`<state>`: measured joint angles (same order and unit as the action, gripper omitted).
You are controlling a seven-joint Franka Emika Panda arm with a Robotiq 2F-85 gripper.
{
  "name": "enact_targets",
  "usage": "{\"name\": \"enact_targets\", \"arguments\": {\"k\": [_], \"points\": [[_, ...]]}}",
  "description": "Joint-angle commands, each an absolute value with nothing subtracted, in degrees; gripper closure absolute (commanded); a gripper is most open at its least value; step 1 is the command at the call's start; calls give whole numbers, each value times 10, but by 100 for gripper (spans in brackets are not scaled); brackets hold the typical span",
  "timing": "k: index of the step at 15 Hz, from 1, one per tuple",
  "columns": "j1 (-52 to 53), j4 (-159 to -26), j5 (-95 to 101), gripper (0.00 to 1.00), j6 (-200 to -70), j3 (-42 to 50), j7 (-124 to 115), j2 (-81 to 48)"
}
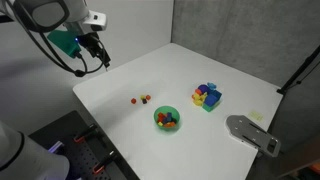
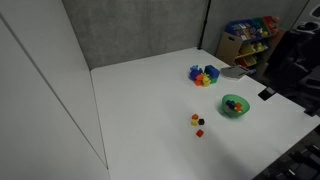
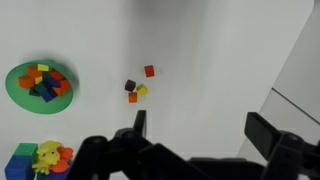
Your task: Pick up one blue block from the green bowl and put it on the table
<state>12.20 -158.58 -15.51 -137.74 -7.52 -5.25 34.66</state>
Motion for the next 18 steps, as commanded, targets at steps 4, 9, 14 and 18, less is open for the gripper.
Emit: {"name": "enact_targets", "arguments": {"k": [4, 9, 14, 18], "points": [[124, -1585, -153, 0, -1375, -73, -54, 347], [118, -1556, -151, 0, -1357, -67, -51, 304], [91, -1512, -134, 0, -1353, -61, -55, 238], [59, -1467, -102, 0, -1346, -56, -55, 161]]}}
